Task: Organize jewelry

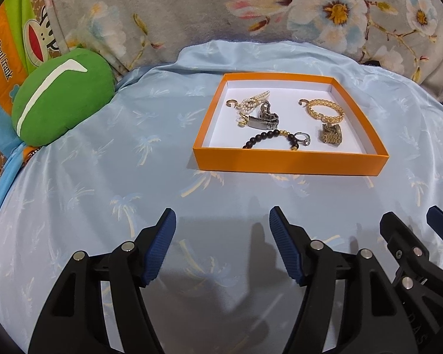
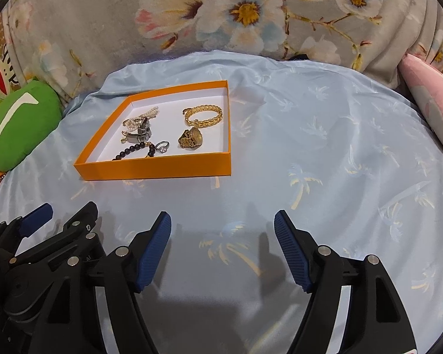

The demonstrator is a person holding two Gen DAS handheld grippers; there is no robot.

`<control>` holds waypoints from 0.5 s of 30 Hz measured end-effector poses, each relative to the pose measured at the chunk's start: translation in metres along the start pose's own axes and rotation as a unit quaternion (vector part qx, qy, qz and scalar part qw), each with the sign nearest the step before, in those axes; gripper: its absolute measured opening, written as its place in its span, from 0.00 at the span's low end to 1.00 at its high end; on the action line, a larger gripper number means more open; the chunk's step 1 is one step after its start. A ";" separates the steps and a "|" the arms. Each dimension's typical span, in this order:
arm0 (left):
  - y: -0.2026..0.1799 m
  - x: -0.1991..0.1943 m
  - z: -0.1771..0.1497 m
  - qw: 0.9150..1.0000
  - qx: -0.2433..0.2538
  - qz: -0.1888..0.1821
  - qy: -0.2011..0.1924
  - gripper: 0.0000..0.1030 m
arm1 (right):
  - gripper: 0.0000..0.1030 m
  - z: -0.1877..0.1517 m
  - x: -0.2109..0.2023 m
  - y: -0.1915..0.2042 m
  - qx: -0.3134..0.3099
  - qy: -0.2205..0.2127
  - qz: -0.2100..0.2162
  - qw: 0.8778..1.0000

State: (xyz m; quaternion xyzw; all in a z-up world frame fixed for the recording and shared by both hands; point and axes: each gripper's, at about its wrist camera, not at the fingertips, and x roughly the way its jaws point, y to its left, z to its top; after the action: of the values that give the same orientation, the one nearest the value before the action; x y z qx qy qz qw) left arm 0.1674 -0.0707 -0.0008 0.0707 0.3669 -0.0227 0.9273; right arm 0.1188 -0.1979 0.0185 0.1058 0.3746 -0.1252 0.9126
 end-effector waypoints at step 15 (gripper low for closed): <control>0.002 0.002 0.001 1.000 -0.004 0.007 0.003 0.62 | 0.69 0.000 -0.001 0.002 -0.008 -0.004 -0.004 1.000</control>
State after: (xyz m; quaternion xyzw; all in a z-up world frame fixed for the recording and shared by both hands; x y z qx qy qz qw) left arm 0.1696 -0.0690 -0.0012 0.0693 0.3690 -0.0147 0.9267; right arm 0.1187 -0.1961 0.0190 0.0961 0.3725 -0.1261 0.9144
